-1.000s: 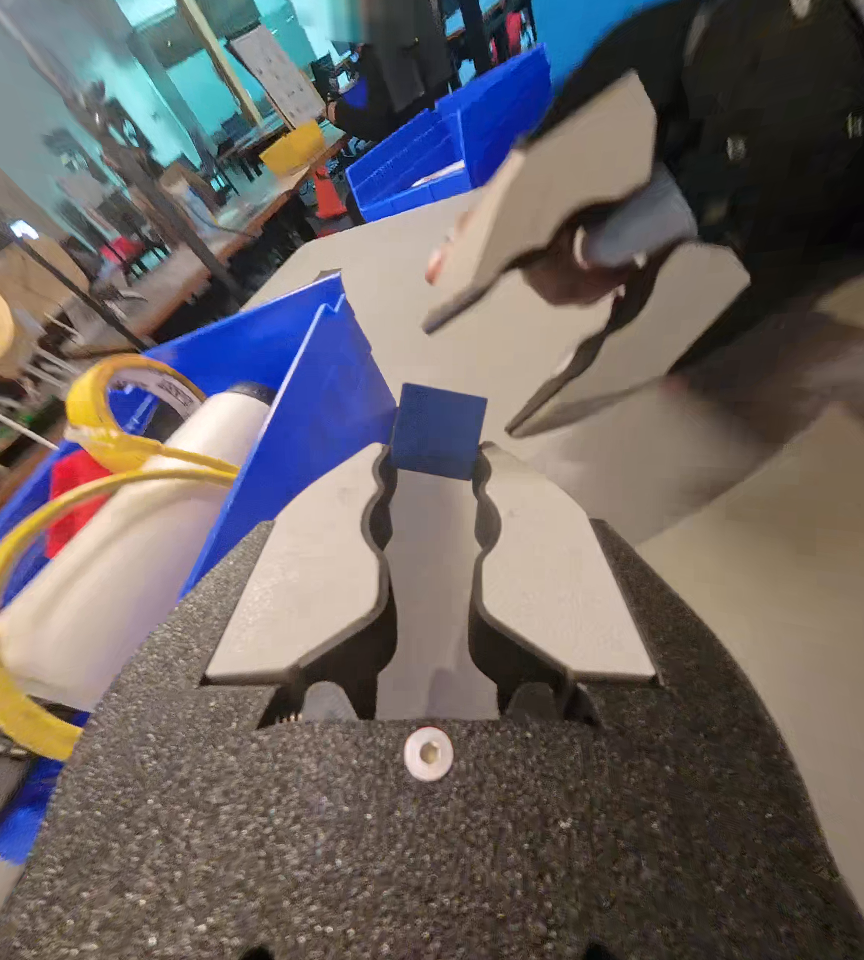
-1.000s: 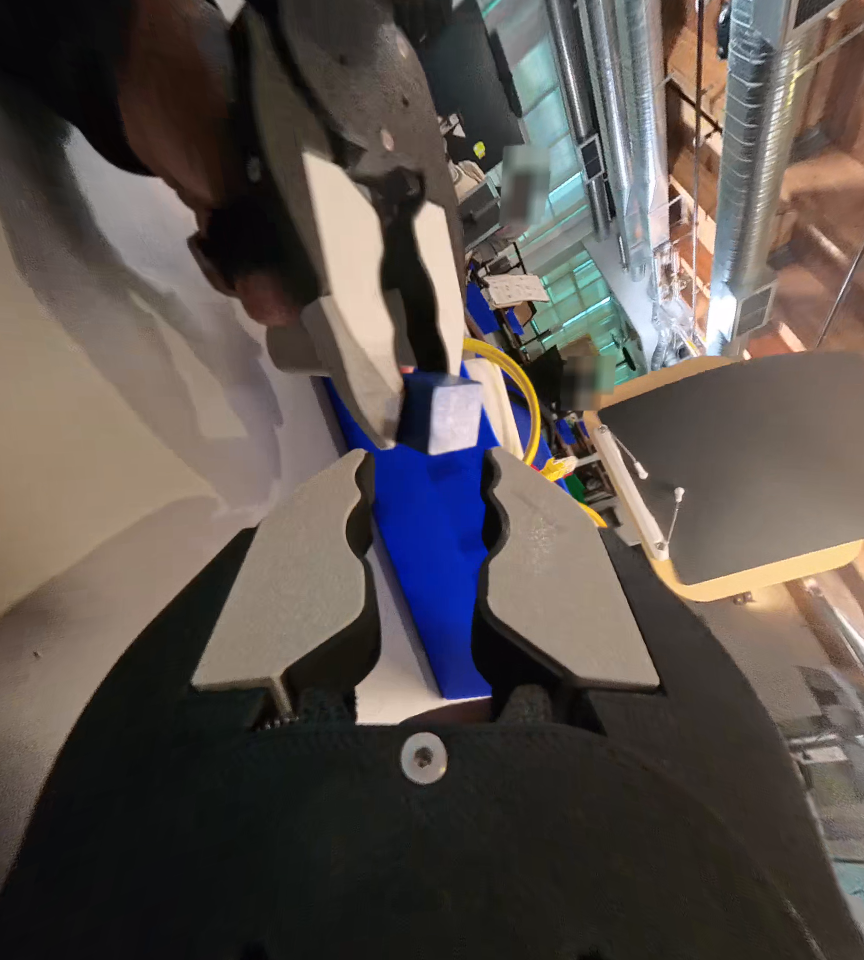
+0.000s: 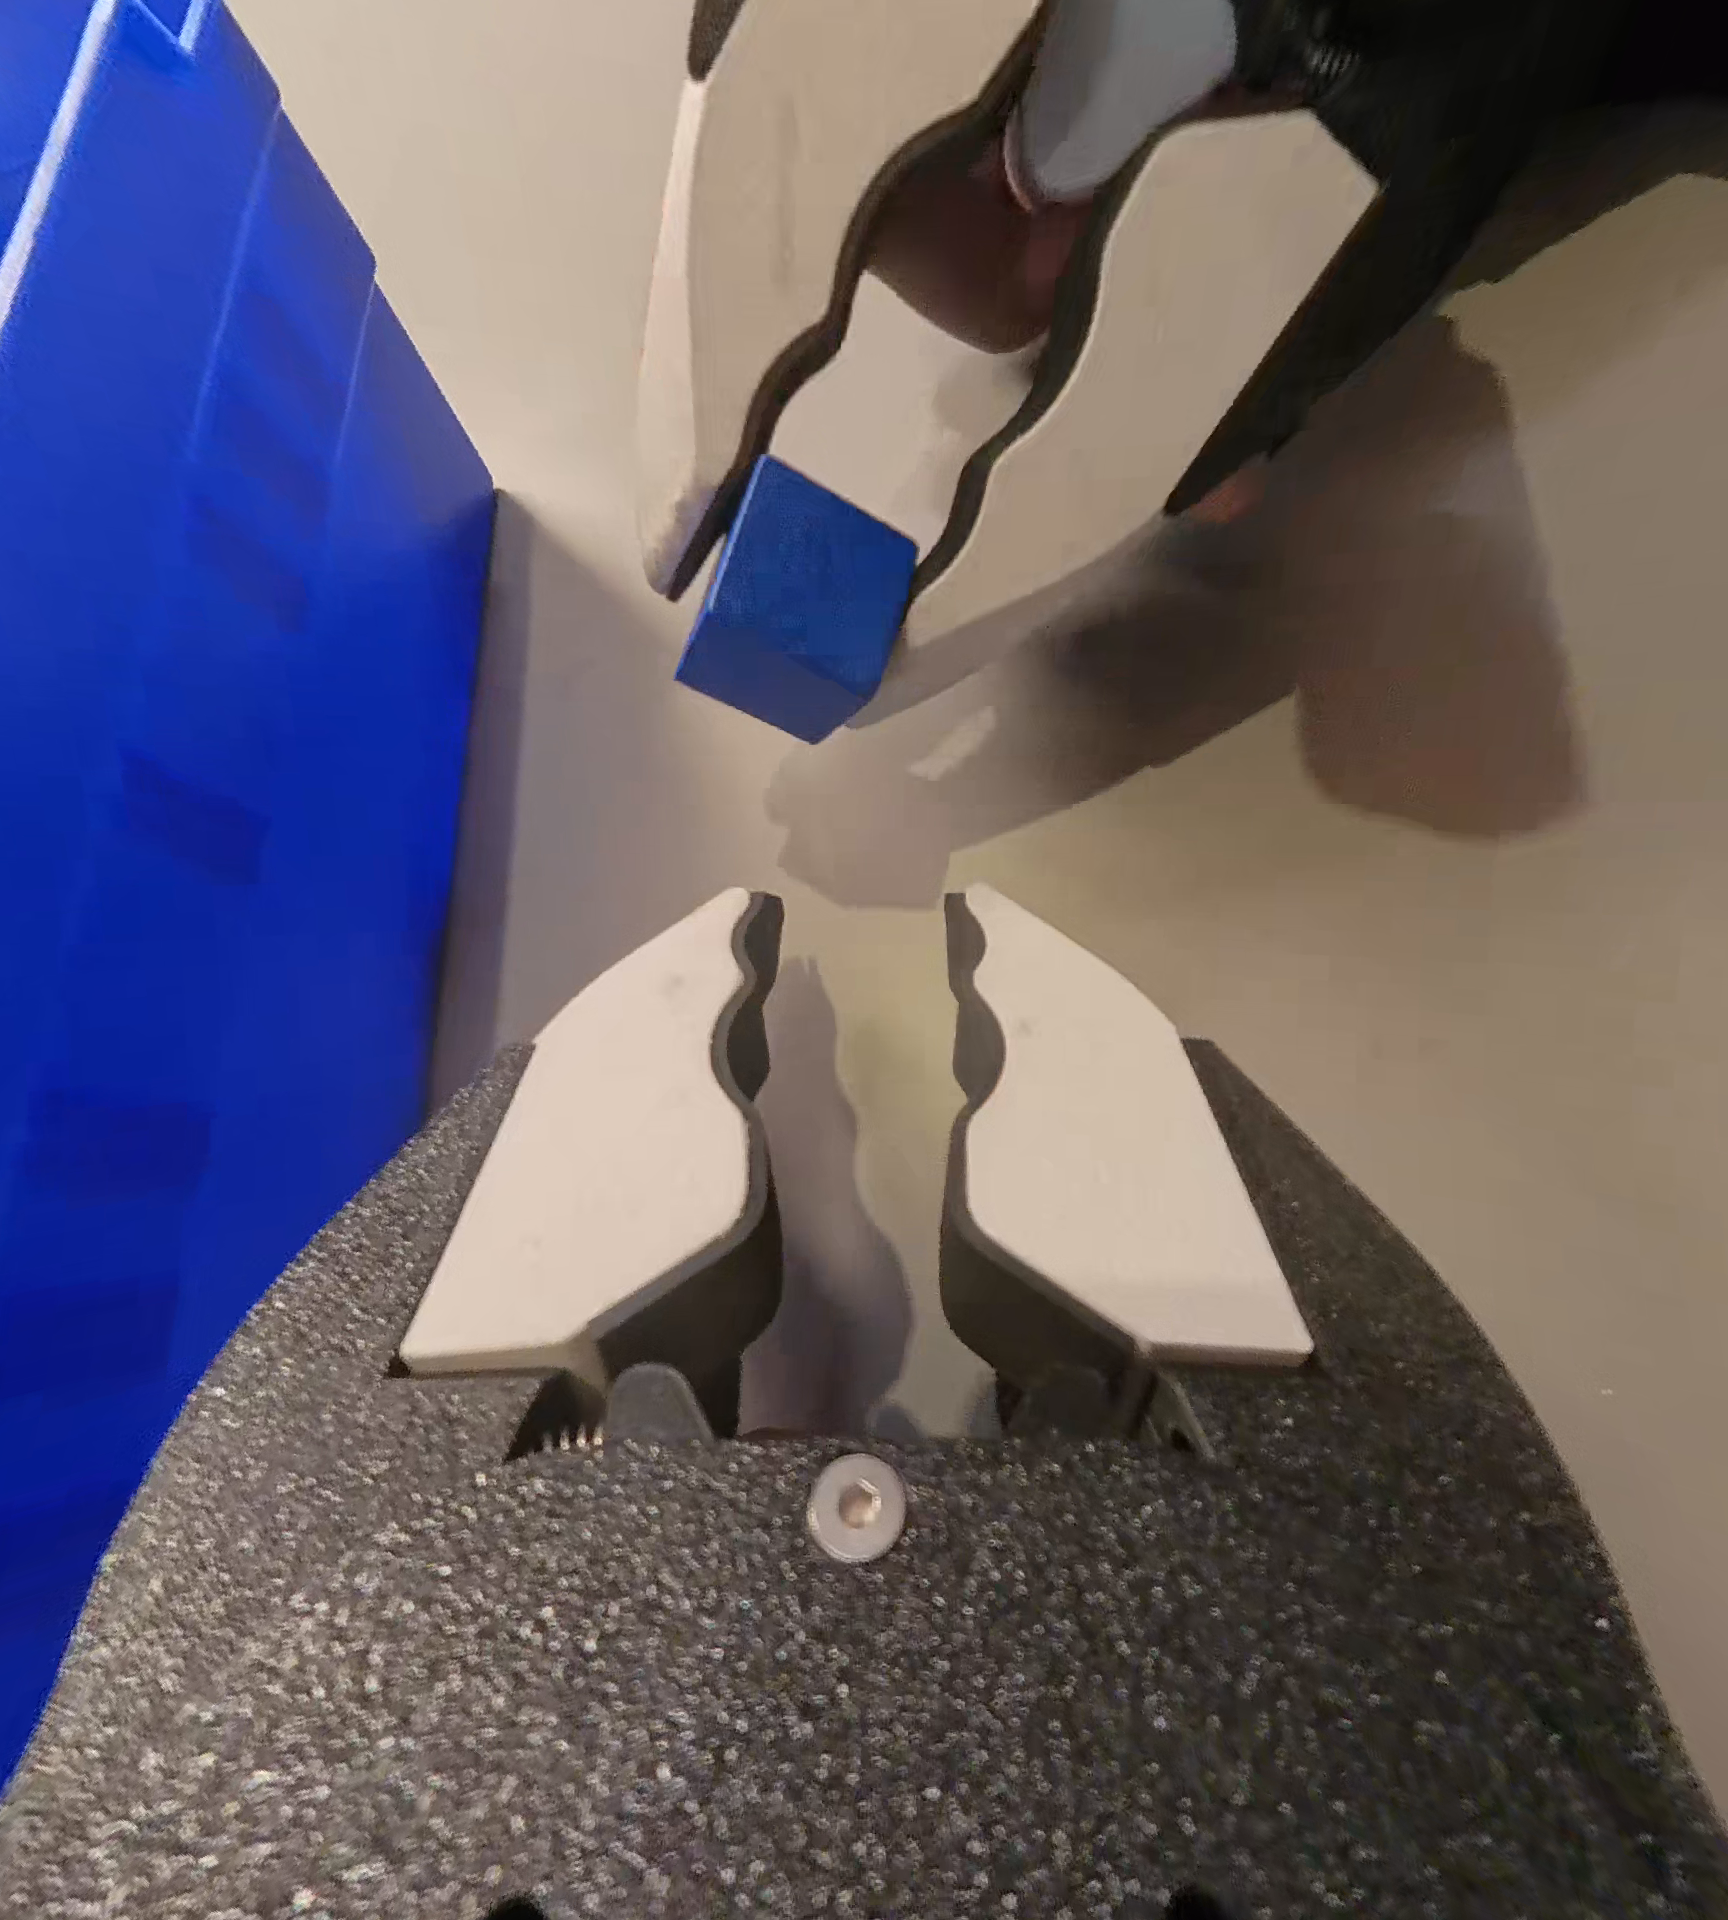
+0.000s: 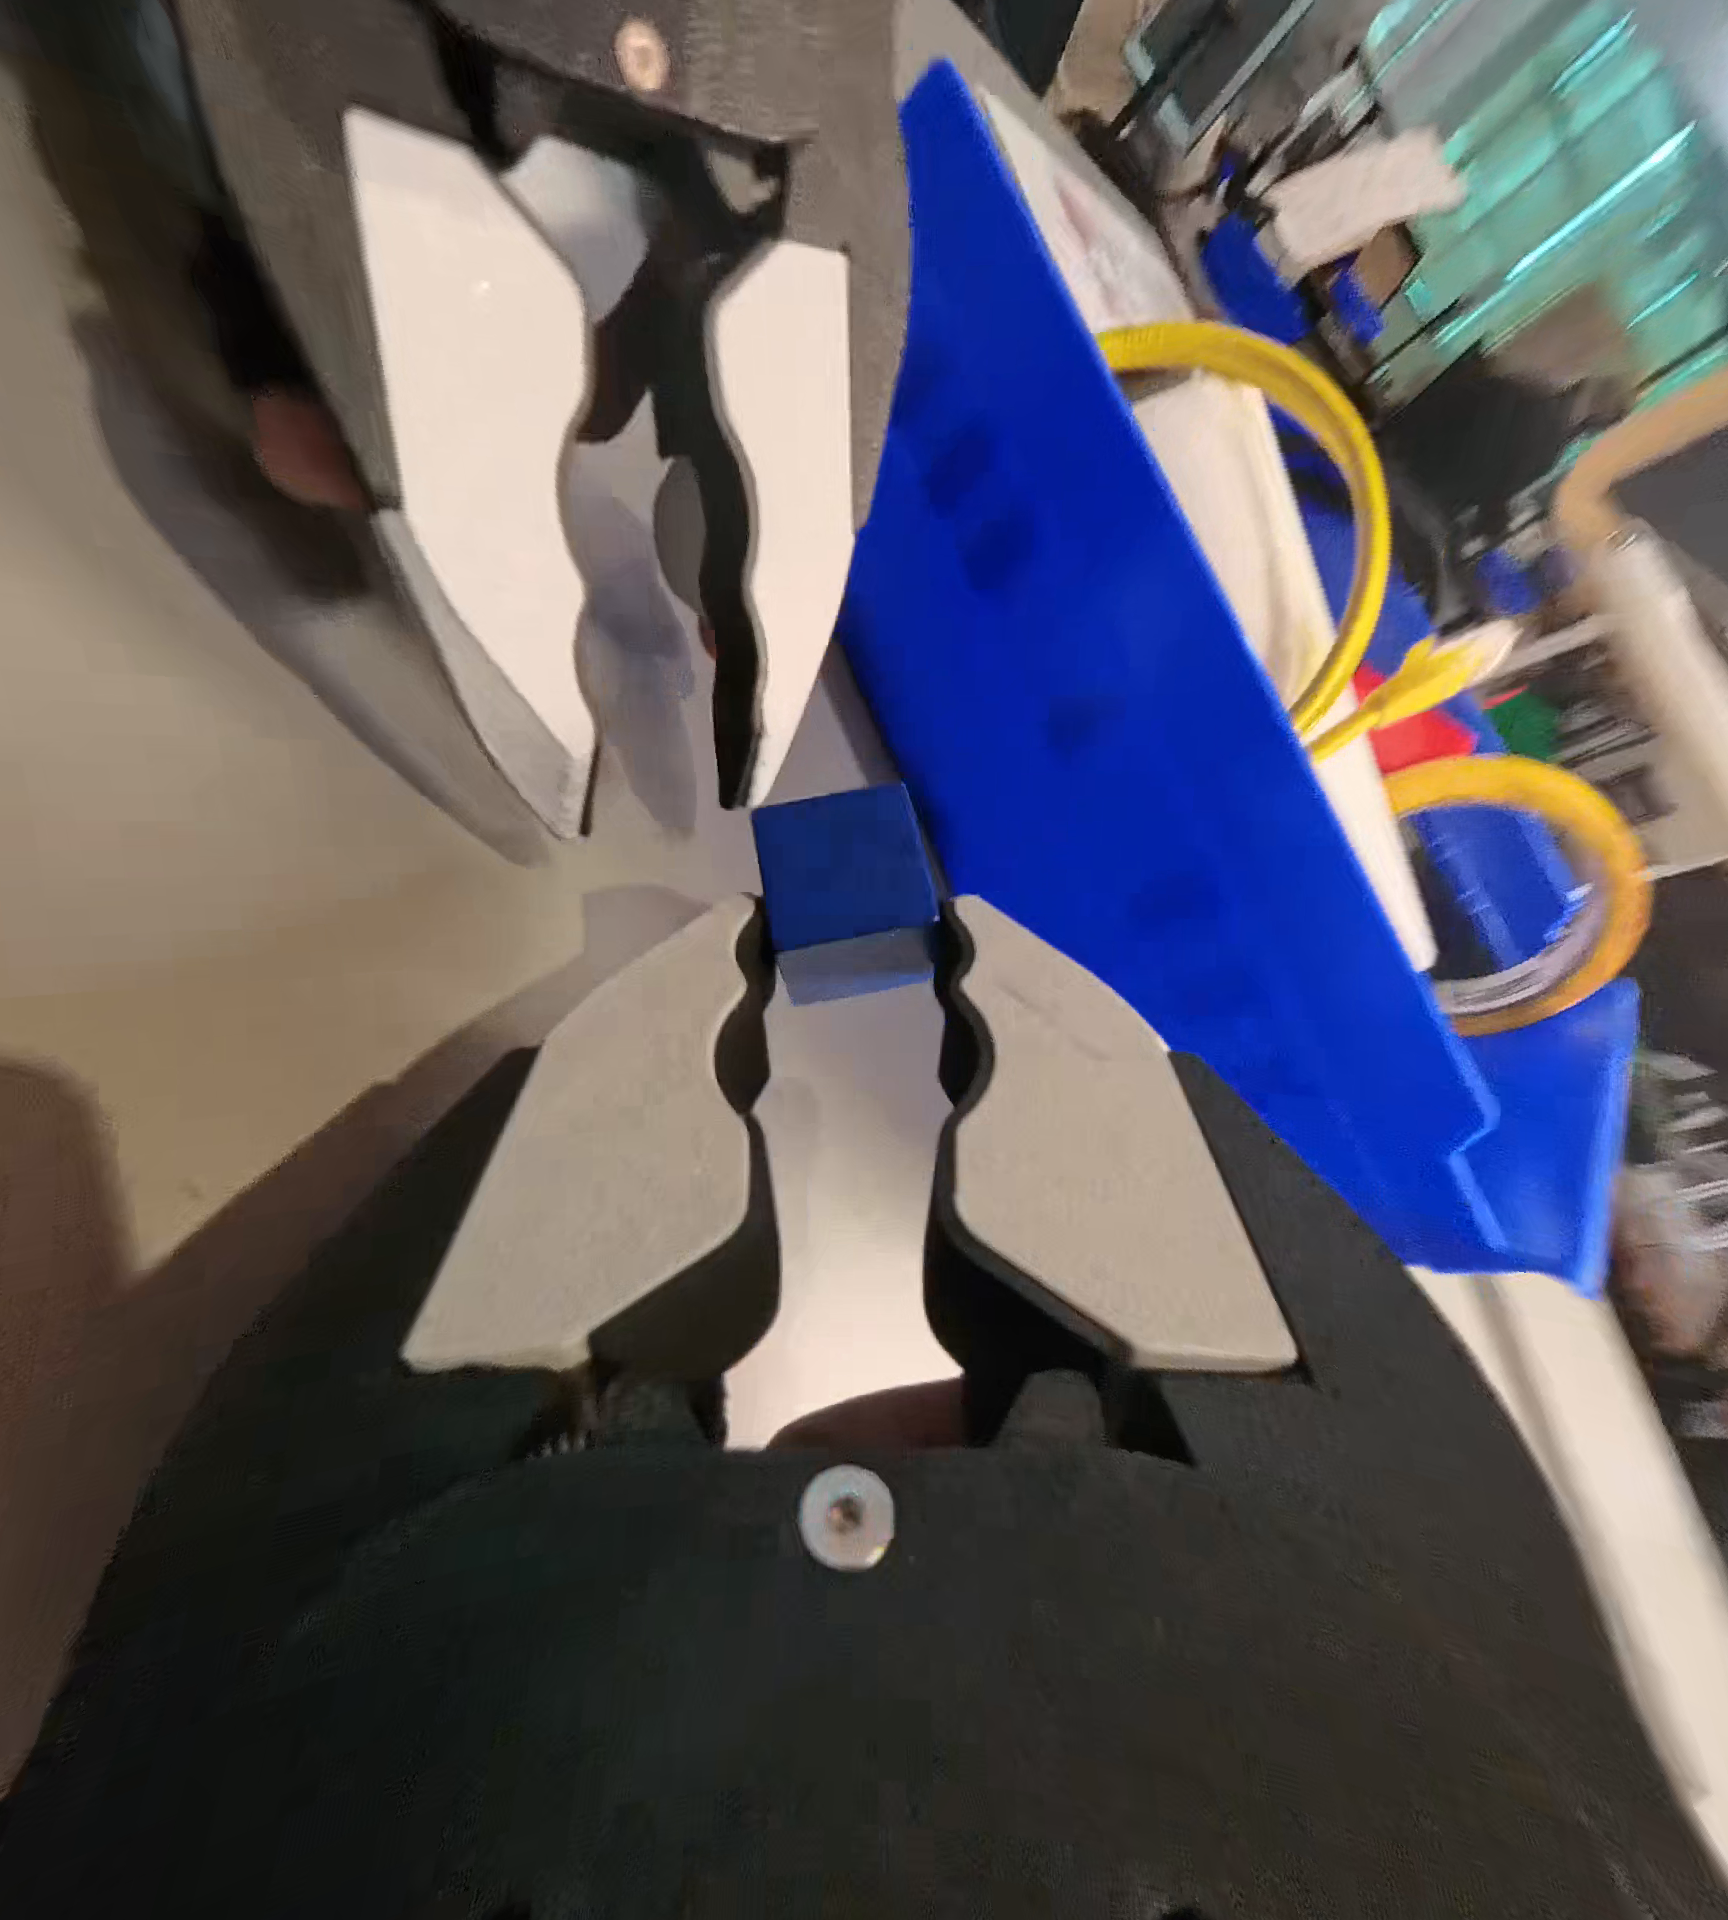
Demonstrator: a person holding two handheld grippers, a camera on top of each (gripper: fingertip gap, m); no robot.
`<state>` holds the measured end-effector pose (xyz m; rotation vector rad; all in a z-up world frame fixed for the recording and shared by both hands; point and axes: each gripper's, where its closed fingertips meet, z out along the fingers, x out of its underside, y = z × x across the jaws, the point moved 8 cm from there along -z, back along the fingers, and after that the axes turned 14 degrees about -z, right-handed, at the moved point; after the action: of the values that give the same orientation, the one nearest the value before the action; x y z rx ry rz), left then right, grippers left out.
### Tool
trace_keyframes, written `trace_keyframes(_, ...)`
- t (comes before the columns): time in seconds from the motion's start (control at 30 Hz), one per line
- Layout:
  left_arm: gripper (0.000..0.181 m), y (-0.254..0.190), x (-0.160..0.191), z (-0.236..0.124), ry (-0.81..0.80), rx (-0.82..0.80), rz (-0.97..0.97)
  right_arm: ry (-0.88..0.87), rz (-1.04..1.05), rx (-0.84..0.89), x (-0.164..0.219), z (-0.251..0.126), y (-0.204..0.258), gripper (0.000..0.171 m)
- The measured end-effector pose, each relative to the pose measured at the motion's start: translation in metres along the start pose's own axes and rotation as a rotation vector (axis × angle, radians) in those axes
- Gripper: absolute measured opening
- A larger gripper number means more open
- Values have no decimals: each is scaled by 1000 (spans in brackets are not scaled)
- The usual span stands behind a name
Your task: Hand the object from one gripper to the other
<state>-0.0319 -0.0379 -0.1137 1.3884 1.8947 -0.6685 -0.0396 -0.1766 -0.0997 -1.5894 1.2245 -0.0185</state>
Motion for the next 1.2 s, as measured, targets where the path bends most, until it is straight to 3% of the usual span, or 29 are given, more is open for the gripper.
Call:
trace_keyframes(0.03,32,1,1,0,5,-4,0,-20,65,-29,0,0,-1,29)
trace_keyframes(0.2,34,1,0,0,-17,-13,16,-162,449,-177,-2,0,-10,29)
trace_keyframes(0.43,62,-12,-19,-18,-355,-154,347,-391,983,-467,-3,-1,-16,29)
trace_keyframes(0.57,62,-23,-15,-17,-435,-226,604,-447,1094,-626,-8,1,-8,29)
trace_keyframes(0.7,43,-27,-10,-12,-418,-248,696,-403,1095,-706,-12,5,1,29)
trace_keyframes(0.87,35,-22,-9,-10,-328,-194,578,-305,1118,-680,-10,12,3,31)
trace_keyframes(1.03,34,-1,-11,-6,-222,-105,173,-164,1103,-552,3,15,-7,44)
trace_keyframes(1.1,34,8,-12,-7,-193,-46,-3,-117,995,-426,6,10,-15,46)
trace_keyframes(1.2,34,16,-15,-14,-216,76,-212,-78,662,-210,5,0,-25,46)
